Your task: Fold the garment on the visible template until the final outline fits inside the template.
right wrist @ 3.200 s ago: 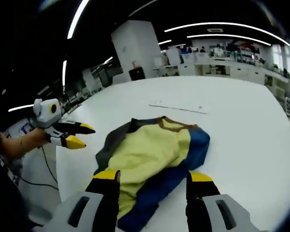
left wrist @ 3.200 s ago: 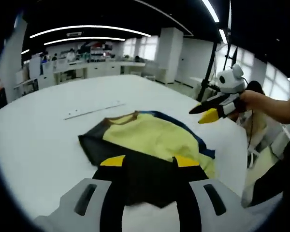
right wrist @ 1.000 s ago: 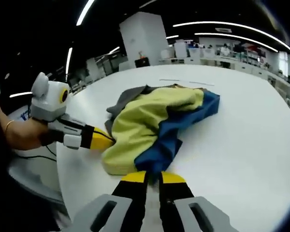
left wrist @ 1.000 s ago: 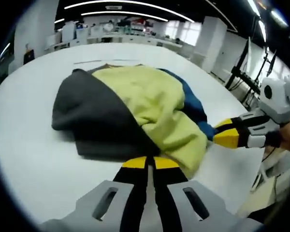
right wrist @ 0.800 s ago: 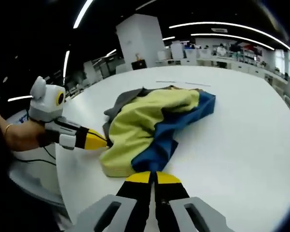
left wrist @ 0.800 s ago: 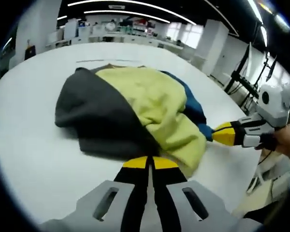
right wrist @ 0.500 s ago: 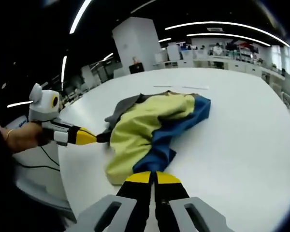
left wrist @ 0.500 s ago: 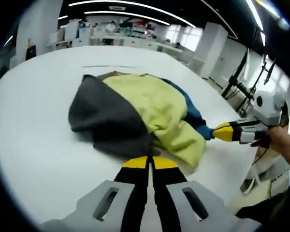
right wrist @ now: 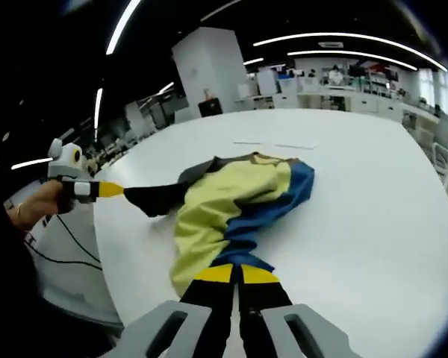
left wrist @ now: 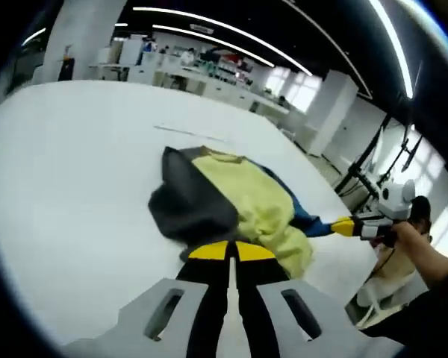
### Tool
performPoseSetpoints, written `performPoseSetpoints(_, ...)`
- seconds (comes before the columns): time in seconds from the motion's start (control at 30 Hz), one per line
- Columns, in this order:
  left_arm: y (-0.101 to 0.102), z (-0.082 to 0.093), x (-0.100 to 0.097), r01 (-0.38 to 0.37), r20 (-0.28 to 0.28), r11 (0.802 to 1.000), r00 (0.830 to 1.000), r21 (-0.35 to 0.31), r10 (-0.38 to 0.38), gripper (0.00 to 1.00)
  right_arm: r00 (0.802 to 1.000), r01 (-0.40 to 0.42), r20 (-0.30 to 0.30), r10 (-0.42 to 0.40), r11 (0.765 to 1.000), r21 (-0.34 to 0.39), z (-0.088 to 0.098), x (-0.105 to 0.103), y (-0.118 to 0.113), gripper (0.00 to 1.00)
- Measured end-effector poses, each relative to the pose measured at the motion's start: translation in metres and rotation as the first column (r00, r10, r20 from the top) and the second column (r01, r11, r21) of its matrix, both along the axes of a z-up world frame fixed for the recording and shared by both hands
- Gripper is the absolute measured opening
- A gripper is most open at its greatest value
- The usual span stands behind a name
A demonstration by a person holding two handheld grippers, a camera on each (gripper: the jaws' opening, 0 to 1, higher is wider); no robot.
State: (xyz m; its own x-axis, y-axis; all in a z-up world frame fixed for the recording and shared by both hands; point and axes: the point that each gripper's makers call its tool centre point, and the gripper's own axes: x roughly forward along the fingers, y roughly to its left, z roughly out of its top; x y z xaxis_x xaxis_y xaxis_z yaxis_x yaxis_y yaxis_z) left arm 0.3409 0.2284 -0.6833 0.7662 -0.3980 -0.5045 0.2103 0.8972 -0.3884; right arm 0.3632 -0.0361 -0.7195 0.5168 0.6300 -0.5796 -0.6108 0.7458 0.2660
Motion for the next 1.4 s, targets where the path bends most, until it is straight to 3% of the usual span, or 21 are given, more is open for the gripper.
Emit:
performPoseSetpoints(0.1, 0.025, 0.011, 0.003, -0.029, 0.023, 0.999, 0.999, 0.045, 0.028, 0.0, 1.0, 0.025, -0.002, -0.025, 1.0, 0.015, 0.01, 0.003, -0.009, 0.0)
performPoseSetpoints(0.23, 0.053, 0.024, 0.006, -0.079, 0.043, 0.995, 0.996, 0.053, 0.077, 0.0, 0.999, 0.045, -0.004, -0.044, 0.999, 0.014, 0.017, 0.005, -0.019, 0.0)
performPoseSetpoints(0.5, 0.099, 0.03, 0.011, -0.134, 0.054, 0.983, 0.99, 0.126, 0.128, 0.0, 0.997, 0.081, -0.009, -0.08, 0.996, 0.048, 0.039, 0.013, -0.035, 0.0)
performPoseSetpoints(0.63, 0.126, 0.028, 0.017, -0.149, 0.057, 0.969, 0.989, 0.198, 0.14, 0.0, 0.994, 0.105, -0.01, -0.105, 0.993, 0.059, 0.05, 0.023, -0.048, 0.0)
performPoseSetpoints(0.73, 0.138, 0.028, 0.022, -0.183, 0.05, 0.971, 0.983, 0.151, 0.177, 0.0, 0.989, 0.149, -0.013, -0.148, 0.986, 0.078, 0.058, 0.031, -0.057, 0.0)
performPoseSetpoints(0.93, 0.164, 0.024, 0.032, -0.227, 0.048, 0.959, 0.974, 0.173, 0.222, 0.0, 0.968, 0.25, -0.032, -0.248, 0.959, 0.133, 0.073, 0.046, -0.077, 0.0)
performPoseSetpoints(1.07, 0.181, 0.023, 0.04, -0.282, 0.048, 0.951, 0.959, 0.125, 0.278, 0.0, 0.953, 0.302, -0.033, -0.301, 0.944, 0.134, 0.077, 0.053, -0.091, 0.0)
performPoseSetpoints(1.17, 0.195, 0.017, 0.041, -0.309, 0.041, 0.937, 0.951, 0.162, 0.307, 0.0, 0.936, 0.351, -0.048, -0.348, 0.927, 0.131, 0.077, 0.056, -0.104, 0.0)
performPoseSetpoints(1.4, 0.214, 0.005, 0.046, -0.314, 0.011, 0.925, 0.948, 0.212, 0.319, 0.0, 0.899, 0.436, -0.081, -0.43, 0.894, 0.104, 0.072, 0.062, -0.136, 0.0)
